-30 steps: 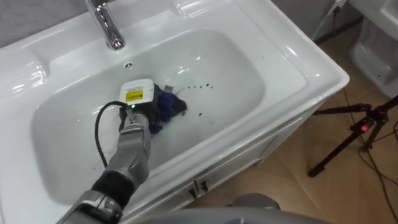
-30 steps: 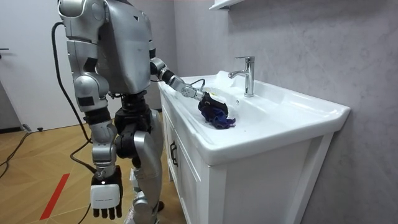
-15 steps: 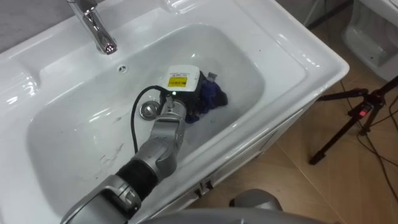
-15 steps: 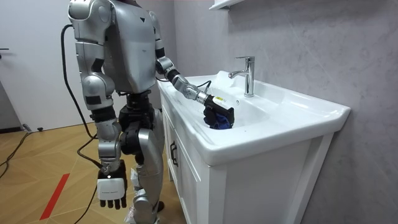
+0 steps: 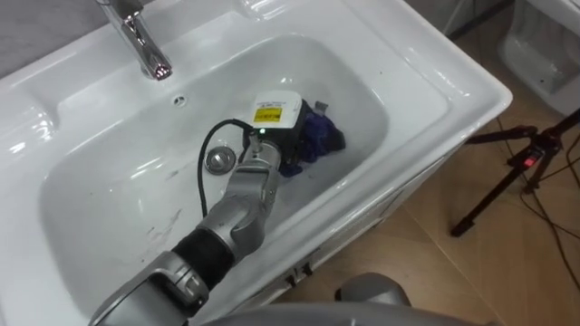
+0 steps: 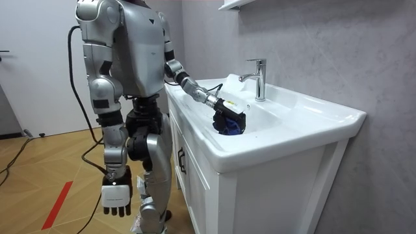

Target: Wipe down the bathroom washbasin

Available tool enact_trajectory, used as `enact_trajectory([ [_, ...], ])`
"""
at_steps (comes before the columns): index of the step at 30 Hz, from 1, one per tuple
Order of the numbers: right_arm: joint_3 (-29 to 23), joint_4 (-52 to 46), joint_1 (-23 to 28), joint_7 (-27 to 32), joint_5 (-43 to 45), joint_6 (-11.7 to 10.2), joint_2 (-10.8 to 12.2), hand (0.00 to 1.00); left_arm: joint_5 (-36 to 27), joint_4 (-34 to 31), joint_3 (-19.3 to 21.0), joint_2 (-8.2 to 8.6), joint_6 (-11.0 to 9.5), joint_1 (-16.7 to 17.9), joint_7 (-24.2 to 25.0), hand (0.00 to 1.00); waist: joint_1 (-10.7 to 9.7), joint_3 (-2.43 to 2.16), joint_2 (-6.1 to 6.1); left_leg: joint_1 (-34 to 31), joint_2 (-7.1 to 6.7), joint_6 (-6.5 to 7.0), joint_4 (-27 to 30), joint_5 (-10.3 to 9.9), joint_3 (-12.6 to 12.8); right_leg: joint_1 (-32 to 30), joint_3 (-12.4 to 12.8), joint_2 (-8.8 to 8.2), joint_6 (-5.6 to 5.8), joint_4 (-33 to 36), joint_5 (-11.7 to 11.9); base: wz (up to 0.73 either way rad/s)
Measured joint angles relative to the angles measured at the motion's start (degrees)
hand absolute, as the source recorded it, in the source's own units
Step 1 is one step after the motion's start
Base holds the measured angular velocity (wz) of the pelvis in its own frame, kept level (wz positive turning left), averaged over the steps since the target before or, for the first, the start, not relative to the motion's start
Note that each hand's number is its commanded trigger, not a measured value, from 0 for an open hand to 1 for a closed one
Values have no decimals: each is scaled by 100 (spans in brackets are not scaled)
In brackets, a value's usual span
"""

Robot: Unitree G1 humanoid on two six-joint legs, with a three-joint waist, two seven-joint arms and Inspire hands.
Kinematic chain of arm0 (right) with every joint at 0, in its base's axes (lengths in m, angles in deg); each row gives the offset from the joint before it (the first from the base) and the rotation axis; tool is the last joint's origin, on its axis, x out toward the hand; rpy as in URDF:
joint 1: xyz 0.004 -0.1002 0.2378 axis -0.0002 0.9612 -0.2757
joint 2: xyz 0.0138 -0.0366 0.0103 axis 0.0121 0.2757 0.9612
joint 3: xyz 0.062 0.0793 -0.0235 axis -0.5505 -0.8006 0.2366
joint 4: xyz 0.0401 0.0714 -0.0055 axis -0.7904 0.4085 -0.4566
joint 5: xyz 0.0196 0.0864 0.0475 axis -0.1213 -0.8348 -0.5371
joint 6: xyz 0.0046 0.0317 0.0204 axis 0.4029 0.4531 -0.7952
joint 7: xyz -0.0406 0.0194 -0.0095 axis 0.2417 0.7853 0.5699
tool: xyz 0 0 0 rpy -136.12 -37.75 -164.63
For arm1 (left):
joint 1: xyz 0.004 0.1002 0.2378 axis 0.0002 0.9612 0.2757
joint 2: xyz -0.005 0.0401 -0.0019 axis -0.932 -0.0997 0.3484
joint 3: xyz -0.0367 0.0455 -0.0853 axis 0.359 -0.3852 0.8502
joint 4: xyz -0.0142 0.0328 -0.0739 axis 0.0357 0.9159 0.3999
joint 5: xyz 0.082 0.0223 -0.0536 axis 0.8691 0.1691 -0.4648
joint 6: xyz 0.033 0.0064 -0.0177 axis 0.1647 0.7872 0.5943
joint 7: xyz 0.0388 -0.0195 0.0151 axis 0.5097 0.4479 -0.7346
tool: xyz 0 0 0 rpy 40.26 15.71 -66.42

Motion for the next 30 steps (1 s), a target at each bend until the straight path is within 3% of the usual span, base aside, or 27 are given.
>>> enact_trajectory([
  [12, 175, 36, -46, 40, -183, -222, -8, 0, -135, -484, -161, 5, -75, -13, 107, 100, 7, 72, 32, 13, 3, 1, 10, 0, -2, 16, 9, 2, 0, -22, 0, -1],
  [20, 167, 99, -51, 48, -184, -242, -11, 0, -630, -819, -205, 6, -301, -11, 65, 100, 3, 77, 37, 89, 6, 7, 10, -4, -2, 95, 25, 10, -1, -5, 0, 0],
  [30, 168, 76, 108, -122, -177, -167, -30, 0, -615, -787, -251, 5, -310, -9, 114, 100, 21, 72, -6, 191, -13, 8, 7, -6, -4, 136, 128, 15, 2, 5, -39, -3],
])
